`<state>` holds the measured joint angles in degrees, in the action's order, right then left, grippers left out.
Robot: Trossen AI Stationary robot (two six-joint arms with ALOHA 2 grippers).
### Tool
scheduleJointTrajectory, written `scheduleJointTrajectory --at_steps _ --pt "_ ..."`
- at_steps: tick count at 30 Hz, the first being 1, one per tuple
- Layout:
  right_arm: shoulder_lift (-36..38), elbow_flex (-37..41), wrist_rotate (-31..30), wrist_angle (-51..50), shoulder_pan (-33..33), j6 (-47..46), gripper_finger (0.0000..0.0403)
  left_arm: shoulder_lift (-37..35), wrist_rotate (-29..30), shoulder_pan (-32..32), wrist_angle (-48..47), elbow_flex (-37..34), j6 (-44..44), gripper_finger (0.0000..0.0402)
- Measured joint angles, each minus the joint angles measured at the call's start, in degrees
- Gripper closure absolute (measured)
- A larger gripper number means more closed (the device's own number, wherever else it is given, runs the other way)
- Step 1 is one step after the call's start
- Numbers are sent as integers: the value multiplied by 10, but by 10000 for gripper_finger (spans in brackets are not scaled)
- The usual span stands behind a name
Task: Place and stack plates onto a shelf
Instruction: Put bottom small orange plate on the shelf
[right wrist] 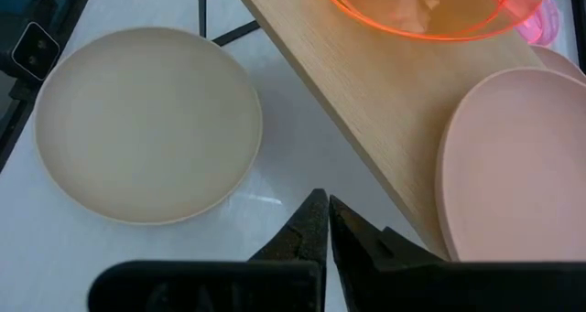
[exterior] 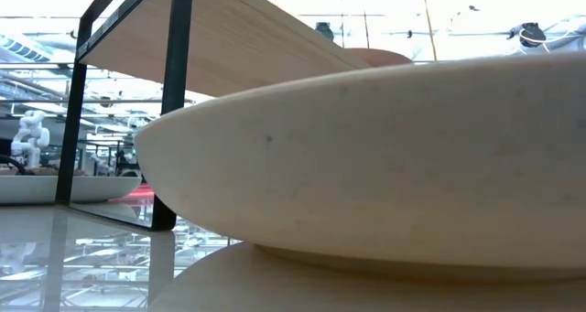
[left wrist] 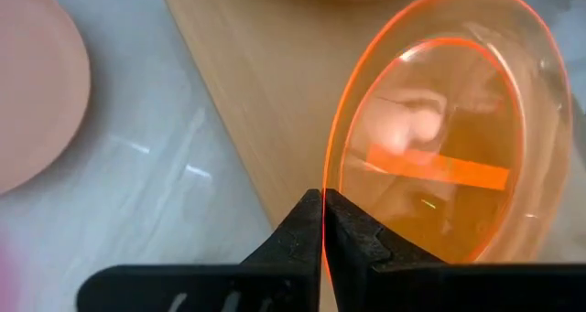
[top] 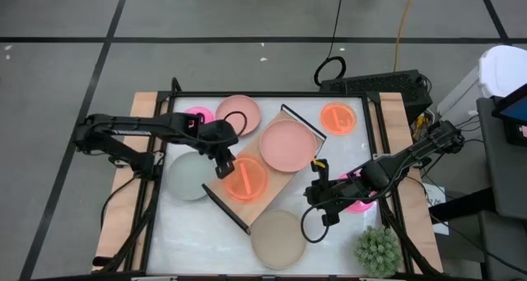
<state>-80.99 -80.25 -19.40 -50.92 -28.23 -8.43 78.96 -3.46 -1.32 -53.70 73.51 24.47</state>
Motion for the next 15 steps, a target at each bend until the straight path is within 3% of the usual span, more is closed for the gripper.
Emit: scheduleJointTrajectory --at_steps 15 --pt "0 0 0 -2 0 -2 403 7 -11 4 -2 0 -19 385"
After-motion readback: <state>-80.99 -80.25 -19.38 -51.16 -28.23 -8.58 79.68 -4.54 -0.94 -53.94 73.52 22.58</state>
